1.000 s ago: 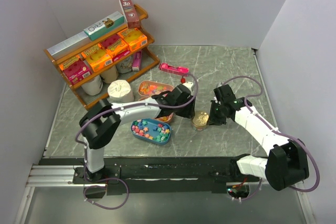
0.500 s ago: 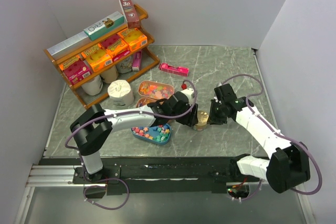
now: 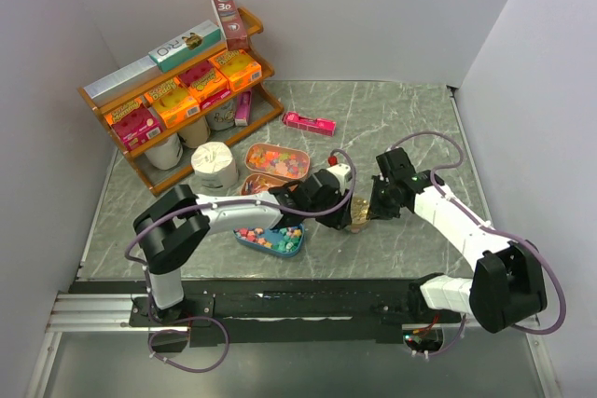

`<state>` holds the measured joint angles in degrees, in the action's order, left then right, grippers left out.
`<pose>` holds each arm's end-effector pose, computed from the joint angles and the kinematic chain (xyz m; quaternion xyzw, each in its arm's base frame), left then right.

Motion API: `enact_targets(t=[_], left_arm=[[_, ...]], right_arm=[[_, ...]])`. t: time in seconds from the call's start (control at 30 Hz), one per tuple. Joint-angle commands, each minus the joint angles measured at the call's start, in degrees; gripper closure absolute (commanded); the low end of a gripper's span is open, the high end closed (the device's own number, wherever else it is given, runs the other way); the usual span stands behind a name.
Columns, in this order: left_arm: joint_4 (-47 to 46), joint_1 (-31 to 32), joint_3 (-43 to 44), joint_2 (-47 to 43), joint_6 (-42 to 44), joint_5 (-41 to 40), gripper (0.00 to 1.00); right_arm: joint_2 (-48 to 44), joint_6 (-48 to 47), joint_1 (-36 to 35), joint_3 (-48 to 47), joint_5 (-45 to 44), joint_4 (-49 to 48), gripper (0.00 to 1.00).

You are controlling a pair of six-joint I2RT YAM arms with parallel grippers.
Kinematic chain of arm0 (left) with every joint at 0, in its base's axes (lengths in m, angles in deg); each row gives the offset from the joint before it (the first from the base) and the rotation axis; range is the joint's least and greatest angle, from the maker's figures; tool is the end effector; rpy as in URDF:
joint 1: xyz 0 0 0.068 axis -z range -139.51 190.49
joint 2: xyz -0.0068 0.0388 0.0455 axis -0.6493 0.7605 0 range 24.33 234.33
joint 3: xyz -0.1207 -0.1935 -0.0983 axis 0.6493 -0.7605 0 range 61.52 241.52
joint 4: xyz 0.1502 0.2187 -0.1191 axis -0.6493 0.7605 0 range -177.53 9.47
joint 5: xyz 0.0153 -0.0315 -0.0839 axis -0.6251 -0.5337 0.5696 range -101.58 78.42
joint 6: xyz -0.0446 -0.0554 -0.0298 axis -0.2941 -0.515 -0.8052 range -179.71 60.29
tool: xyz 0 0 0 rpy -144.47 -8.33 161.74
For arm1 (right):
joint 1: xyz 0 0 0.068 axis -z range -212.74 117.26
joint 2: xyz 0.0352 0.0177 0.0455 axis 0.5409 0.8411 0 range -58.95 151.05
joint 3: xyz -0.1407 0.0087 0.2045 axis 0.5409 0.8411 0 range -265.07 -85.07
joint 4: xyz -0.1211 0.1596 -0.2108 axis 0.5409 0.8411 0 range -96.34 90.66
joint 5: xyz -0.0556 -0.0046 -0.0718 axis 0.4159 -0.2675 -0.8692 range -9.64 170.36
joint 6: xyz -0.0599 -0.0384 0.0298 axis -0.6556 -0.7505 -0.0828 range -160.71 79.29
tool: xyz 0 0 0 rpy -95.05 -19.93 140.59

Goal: Pack the candies
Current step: Screw the bottle lid onto the packing bottle.

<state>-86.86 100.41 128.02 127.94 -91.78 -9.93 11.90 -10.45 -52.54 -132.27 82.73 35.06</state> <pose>0.2204 -0.3842 0.1412 0.2222 0.8700 -0.3254 0.2964 0.2603 0.0965 0.1566 0.0846 0.9725 0.1096 0.1872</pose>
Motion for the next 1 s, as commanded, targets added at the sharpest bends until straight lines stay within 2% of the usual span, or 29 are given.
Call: enact_targets(t=[0.0,0.3,0.5,0.63,0.73,0.77,0.83,0.97], left_arm=[[-3.13,1.16,-1.02,0.89,1.23,-0.68,0.55],[-4.71,2.04,-2.16,3.61,0.61,-1.47,0.64],[-8.04,2.22,-4.97,3.53,-0.36,-2.78,0.62],[-12.96,2.65,-7.78,1.51,-0.27,-5.34,0.49],[-16.99,3.09,-9.89,-0.24,0.61,-7.97,0.33],[-18.49,3.18,-11.2,-0.86,1.13,-8.5,0.3],[-21.91,3.36,-12.79,-2.53,1.57,-9.73,0.24],[-28.52,3.36,-17.01,-3.94,2.89,-9.65,0.26]], right_arm=[[0.16,-0.03,-0.6,2.2,-1.67,-1.94,0.81],[1.66,0.85,-1.04,4.31,-2.02,-1.33,0.84],[1.75,1.12,-1.13,5.02,-1.4,-0.46,0.85],[1.05,0.94,-1.13,1.16,-1.84,1.92,0.83],[0.78,0.5,-1.04,-2.0,-1.58,3.85,0.73],[0.61,-0.02,-1.13,-2.71,-1.23,3.94,0.66],[0.17,-0.55,-1.04,-4.21,0.17,3.94,0.63],[1.83,-1.95,-1.04,-6.23,1.05,4.65,0.59]])
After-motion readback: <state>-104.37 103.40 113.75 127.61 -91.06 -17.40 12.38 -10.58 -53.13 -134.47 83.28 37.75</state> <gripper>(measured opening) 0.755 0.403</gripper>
